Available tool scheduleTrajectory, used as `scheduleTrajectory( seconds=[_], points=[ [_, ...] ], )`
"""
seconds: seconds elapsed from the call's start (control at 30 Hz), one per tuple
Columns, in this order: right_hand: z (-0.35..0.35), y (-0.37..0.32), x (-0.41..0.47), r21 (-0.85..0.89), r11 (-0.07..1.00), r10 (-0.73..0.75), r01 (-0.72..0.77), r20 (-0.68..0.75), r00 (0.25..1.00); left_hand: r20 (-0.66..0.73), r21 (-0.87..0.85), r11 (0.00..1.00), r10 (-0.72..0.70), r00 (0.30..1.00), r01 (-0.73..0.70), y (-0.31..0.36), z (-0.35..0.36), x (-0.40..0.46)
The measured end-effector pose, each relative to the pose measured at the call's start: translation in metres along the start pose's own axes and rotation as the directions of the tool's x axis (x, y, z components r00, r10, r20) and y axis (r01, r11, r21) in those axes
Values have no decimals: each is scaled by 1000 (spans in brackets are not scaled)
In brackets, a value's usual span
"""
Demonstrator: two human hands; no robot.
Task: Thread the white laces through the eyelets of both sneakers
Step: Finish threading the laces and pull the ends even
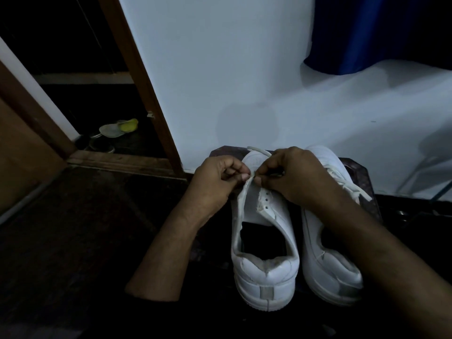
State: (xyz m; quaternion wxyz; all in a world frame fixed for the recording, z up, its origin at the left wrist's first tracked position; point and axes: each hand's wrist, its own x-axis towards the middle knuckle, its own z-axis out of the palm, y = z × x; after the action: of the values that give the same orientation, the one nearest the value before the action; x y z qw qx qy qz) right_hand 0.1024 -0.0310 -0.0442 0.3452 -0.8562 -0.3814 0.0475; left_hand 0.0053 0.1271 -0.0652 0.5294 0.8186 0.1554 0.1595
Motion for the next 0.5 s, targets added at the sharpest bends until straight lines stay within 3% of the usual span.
scheduleTrajectory(
  seconds=[0.2, 0.27, 0.37, 0.43, 0.5],
  points=[
    [-6, -5, -1, 42, 998, 41, -37, -86, 995, -36, 143, 990, 7, 999, -2, -1, 1, 0],
    [-11, -7, -1, 48, 997, 75, -68, -172, 982, -118, -55, 996, -82, 990, 76, 5, -3, -1],
    [-14, -8, -3, -47, 996, 68, -76, -162, 984, -133, -510, 858, -152, 979, 64, 18, -14, -3],
    [-10, -7, -4, -145, 988, 38, -46, -53, 998, -130, -610, 793, -108, 986, 6, 23, -16, -3],
    [-7, -8, -4, -205, 978, 33, -25, 37, 999, -136, -531, 847, -77, 988, -8, 22, -14, -3]
  ],
)
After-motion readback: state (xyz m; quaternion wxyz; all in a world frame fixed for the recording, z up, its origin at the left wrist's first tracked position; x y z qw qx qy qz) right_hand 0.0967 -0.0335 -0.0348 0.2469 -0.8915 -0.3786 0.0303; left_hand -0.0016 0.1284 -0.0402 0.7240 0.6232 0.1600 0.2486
